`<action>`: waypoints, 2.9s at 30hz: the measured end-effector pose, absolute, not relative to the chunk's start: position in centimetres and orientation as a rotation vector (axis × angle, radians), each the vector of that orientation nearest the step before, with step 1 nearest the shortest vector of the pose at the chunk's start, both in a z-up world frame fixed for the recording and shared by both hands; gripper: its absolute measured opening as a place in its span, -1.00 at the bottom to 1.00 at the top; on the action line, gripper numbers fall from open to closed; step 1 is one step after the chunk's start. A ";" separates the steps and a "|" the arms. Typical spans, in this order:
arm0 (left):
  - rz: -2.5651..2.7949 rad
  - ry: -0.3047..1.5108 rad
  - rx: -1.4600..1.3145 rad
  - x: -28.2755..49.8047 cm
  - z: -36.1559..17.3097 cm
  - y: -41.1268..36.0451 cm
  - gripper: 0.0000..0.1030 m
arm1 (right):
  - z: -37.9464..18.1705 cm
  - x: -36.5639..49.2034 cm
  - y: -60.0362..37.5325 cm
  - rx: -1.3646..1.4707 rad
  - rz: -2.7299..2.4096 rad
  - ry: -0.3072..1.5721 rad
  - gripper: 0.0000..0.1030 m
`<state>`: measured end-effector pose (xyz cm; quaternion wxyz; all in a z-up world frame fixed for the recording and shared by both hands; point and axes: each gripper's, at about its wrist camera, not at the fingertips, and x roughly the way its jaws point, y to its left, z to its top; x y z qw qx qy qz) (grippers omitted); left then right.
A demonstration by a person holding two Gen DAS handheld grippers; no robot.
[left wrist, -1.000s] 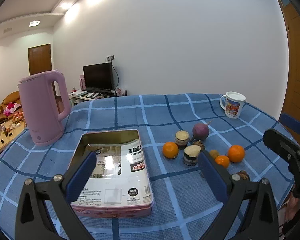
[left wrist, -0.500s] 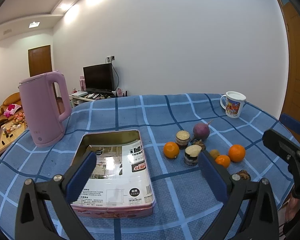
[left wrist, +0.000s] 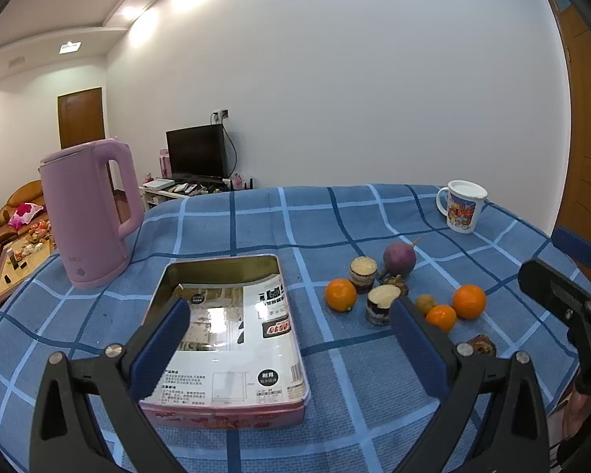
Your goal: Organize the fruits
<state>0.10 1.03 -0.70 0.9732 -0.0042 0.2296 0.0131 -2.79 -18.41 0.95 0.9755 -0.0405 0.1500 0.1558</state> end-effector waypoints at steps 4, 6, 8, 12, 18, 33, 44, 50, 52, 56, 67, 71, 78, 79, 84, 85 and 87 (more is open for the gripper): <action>0.026 0.465 -0.008 0.1 -0.7 1.2 1.00 | 0.7 -2.8 -18.3 -0.079 0.317 0.311 0.98; 0.027 0.464 -0.008 0.1 -0.8 1.2 1.00 | 0.7 -2.8 -18.2 -0.078 0.320 0.313 0.98; 0.027 0.463 -0.009 0.2 -0.7 1.3 1.00 | 0.6 -2.7 -18.4 -0.076 0.322 0.315 0.98; 0.027 0.464 -0.008 0.1 -0.8 1.2 1.00 | 0.6 -2.7 -18.4 -0.075 0.321 0.316 0.98; 0.029 0.468 -0.007 0.1 -1.2 1.2 1.00 | 0.5 -2.6 -18.5 -0.074 0.319 0.321 0.98; 0.022 0.521 0.024 1.0 -3.3 0.0 1.00 | -1.8 -1.4 -19.9 -0.059 0.293 0.377 0.98; -0.006 0.559 0.047 1.7 -4.9 -1.5 1.00 | -4.9 0.0 -21.8 -0.037 0.244 0.468 0.98; -0.038 0.579 0.049 2.2 -5.5 -2.3 1.00 | -6.6 1.3 -21.9 -0.043 0.248 0.550 0.91; -0.049 0.584 0.047 2.4 -5.6 -2.6 1.00 | -7.2 1.7 -21.8 -0.049 0.256 0.585 0.80; -0.077 0.592 0.052 2.8 -5.7 -3.4 1.00 | -8.4 2.5 -21.8 -0.057 0.266 0.663 0.35; -0.182 0.676 0.068 4.9 -6.5 -6.2 0.69 | -9.5 3.3 -22.2 -0.056 0.300 0.761 -0.09; -0.233 0.732 0.072 6.0 -7.1 -7.3 0.33 | -9.0 3.4 -23.9 0.002 0.267 0.730 -0.09; -0.305 0.802 0.096 7.9 -8.0 -9.7 -0.01 | -8.9 3.6 -25.1 0.030 0.257 0.718 -0.08; -0.315 0.820 0.091 8.2 -8.2 -9.9 -0.06 | -8.8 3.5 -25.1 0.026 0.260 0.715 -0.08; -0.340 0.889 0.037 9.7 -9.0 -9.8 -0.33 | -8.8 3.7 -25.2 0.034 0.279 0.716 -0.08; -0.342 0.894 0.038 9.8 -9.1 -9.8 -0.33 | -8.8 3.6 -25.1 0.028 0.280 0.715 -0.08; -0.344 0.892 0.039 9.8 -9.1 -9.9 -0.39 | -8.8 3.5 -25.0 0.016 0.278 0.710 -0.08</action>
